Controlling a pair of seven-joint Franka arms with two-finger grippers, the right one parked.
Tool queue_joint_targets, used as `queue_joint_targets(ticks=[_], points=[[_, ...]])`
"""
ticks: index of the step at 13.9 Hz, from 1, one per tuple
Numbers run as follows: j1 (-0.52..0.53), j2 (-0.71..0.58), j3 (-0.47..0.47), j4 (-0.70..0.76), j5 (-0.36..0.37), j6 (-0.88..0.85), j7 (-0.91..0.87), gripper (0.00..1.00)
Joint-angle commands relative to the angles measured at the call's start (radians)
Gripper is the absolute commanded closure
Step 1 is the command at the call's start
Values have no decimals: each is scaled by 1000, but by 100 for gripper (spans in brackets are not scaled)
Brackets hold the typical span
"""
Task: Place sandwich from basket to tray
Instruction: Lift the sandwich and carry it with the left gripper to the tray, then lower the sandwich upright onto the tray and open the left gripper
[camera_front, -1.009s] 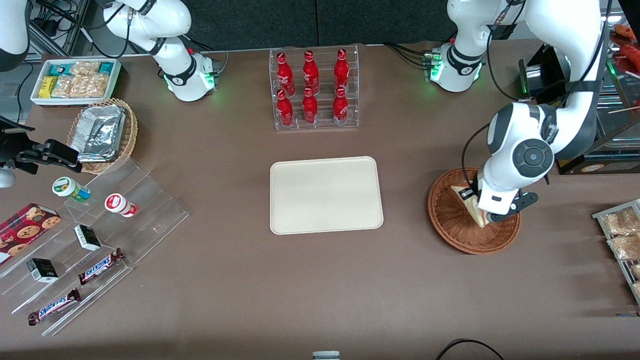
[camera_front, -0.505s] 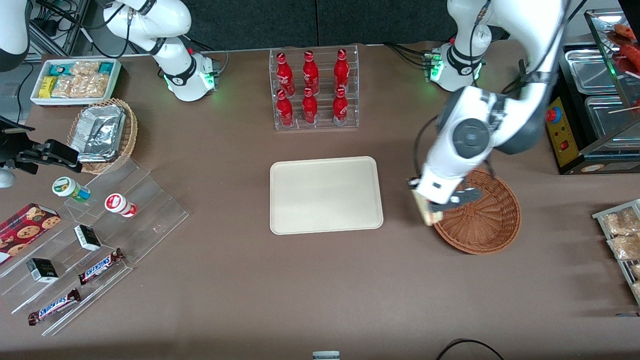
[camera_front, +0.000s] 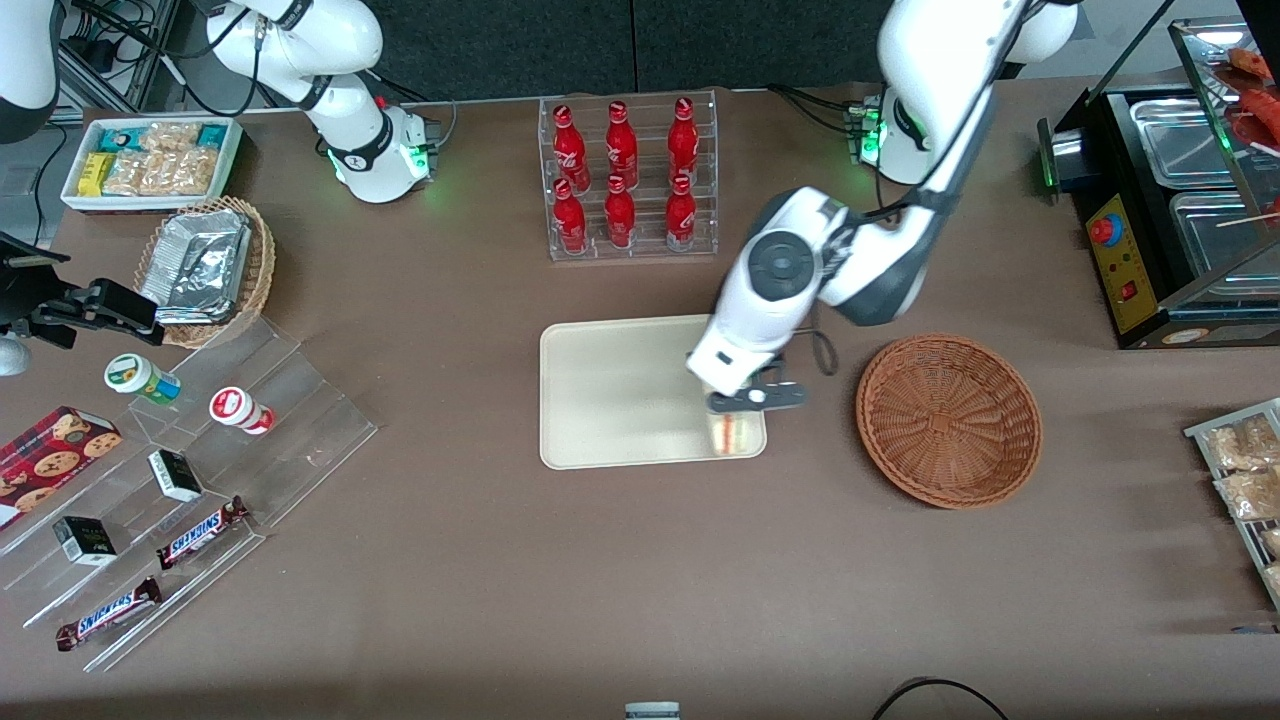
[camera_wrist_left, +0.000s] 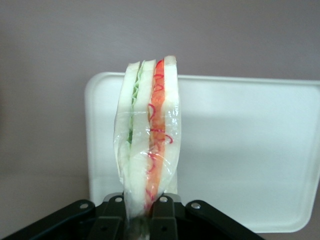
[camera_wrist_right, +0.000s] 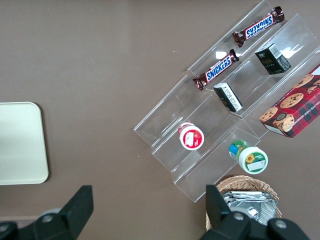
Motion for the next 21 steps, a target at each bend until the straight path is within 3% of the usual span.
queue_joint_targets(ticks=[1, 4, 13, 14, 15, 21], points=[[-54, 91, 15, 117, -8, -9, -7, 100], [-104, 156, 16, 178, 0, -12, -17, 100], [-148, 231, 18, 180, 54, -8, -45, 100], [-148, 232, 18, 180, 54, -8, -45, 63], [-148, 233, 18, 180, 54, -8, -45, 1], [-141, 229, 21, 218, 51, -11, -34, 0]])
